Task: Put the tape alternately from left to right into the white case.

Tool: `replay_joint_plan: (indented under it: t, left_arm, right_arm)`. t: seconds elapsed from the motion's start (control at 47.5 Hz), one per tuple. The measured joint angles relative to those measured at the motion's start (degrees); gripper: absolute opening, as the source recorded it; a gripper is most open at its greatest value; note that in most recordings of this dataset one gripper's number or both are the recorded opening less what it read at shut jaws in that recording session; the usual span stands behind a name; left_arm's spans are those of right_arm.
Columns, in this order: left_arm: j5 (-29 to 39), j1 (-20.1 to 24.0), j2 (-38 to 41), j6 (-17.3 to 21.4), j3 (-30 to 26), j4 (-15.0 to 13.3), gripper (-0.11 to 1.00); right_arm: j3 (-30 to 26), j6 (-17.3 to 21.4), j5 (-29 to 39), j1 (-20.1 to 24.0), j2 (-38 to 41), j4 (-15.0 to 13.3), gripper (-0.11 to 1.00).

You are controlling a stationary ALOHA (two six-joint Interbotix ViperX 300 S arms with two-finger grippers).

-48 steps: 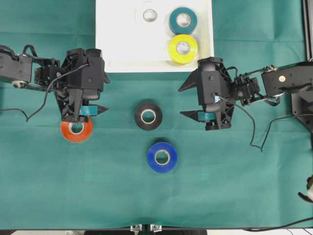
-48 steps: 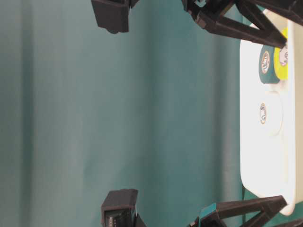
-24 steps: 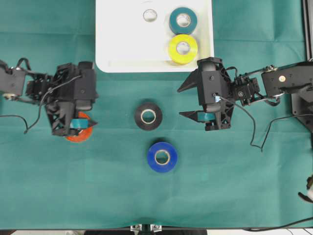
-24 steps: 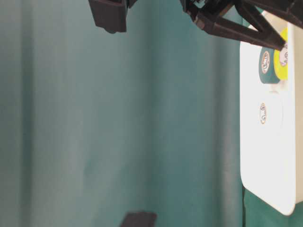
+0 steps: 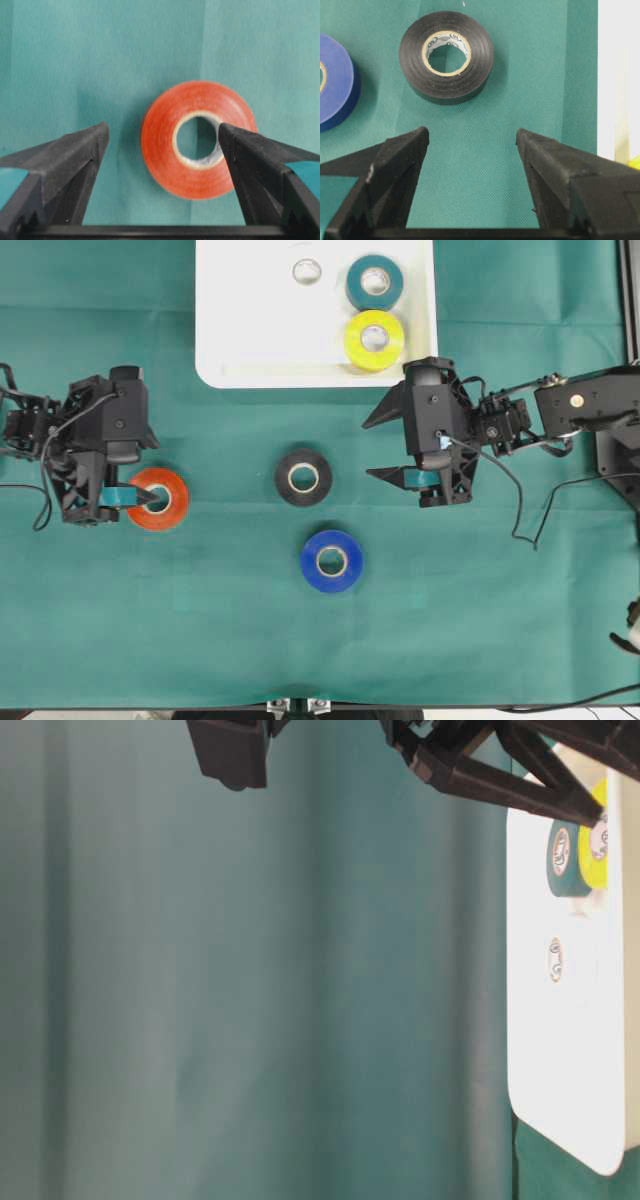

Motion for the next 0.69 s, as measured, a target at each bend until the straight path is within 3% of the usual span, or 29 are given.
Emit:
replay_joint_plan:
  t: [0.337,0.694]
  left_arm:
    - [1.9,-0.1,-0.4,0.0,0.5,-0.1,0.76]
    - [-0.4,-0.1,5.4,-0.1,-1.0,-0.1,0.76]
  right_arm:
    - [0.0,0.0,0.0,0.0,0.3,0.1,0.8]
    - [-0.1,0.0,-0.1,0.0,1.0,0.0,0.8]
